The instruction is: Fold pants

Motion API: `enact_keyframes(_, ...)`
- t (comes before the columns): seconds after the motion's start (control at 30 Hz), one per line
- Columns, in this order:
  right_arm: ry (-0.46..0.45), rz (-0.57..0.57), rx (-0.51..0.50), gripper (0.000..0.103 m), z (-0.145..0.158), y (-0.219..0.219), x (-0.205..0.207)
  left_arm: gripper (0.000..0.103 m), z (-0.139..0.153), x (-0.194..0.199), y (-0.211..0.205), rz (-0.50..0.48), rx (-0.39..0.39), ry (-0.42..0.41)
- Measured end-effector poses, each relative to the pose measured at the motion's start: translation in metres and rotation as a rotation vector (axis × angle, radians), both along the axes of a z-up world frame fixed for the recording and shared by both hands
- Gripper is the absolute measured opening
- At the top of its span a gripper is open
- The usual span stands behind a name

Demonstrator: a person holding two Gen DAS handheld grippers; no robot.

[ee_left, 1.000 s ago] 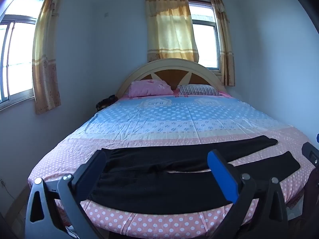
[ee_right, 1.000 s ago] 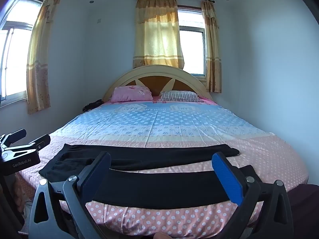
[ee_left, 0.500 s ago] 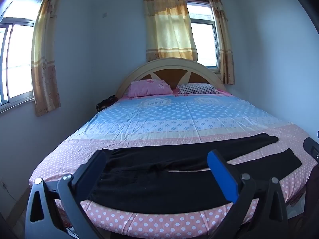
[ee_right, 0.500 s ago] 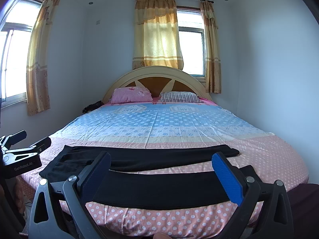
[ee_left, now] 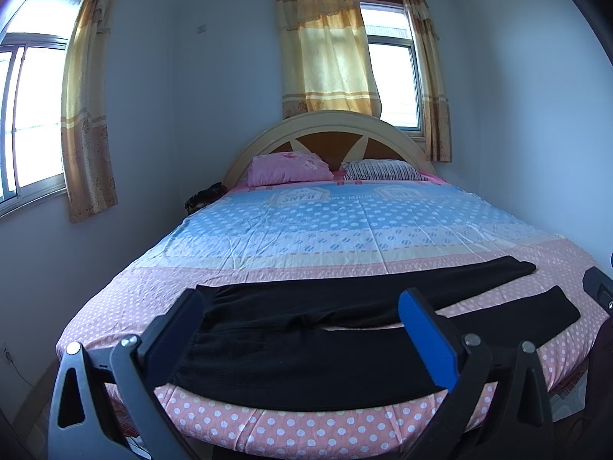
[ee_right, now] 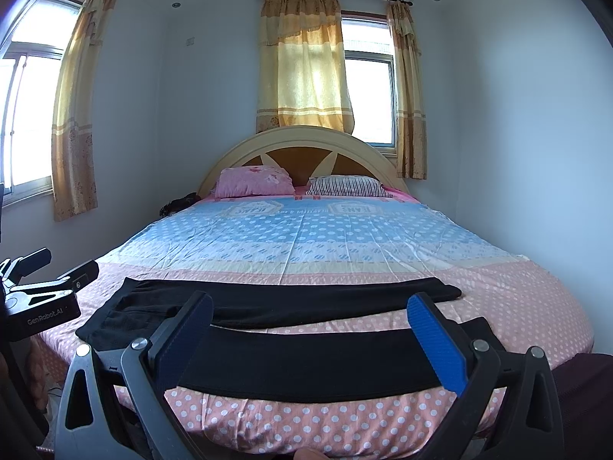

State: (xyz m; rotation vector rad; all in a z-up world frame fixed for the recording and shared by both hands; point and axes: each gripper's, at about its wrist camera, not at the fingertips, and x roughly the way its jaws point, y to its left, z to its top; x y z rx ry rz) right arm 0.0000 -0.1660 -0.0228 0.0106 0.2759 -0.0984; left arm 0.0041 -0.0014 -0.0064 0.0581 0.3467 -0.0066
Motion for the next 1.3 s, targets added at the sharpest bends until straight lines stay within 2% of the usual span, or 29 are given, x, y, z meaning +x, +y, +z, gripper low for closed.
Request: enact_keyframes(1.3,0.022,0.008,-0.018,0.102,-0.0082,0.0026,0.0043,0.103,-0.0007,0.0016,0.0022,0.012,-0.005,0.001)
